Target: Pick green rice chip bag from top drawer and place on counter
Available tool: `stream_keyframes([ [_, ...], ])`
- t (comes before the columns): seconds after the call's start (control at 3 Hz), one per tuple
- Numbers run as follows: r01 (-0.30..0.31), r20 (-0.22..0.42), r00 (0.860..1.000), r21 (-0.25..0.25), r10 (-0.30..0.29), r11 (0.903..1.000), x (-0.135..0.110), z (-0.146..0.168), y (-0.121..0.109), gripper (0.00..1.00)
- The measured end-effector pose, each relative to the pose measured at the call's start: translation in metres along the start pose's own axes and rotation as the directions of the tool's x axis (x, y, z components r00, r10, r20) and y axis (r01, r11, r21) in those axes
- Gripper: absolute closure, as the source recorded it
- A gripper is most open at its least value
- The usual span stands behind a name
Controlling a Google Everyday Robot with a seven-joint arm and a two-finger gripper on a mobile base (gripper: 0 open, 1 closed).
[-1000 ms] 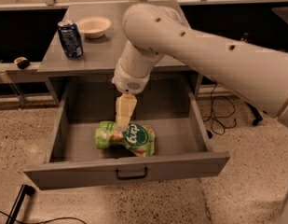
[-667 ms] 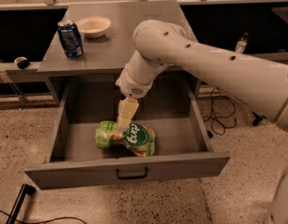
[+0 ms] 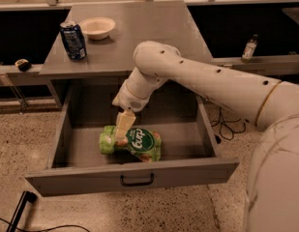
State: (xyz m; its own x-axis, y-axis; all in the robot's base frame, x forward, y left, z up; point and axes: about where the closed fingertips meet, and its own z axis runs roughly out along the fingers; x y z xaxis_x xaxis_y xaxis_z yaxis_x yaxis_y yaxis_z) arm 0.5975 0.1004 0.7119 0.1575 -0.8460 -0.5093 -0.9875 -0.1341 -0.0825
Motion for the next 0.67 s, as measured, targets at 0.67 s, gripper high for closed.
stream_keyframes([
  [0.67, -0.009, 0.034, 0.999, -0.152, 0.014, 0.9884, 0.008, 0.061, 0.014, 0.1],
])
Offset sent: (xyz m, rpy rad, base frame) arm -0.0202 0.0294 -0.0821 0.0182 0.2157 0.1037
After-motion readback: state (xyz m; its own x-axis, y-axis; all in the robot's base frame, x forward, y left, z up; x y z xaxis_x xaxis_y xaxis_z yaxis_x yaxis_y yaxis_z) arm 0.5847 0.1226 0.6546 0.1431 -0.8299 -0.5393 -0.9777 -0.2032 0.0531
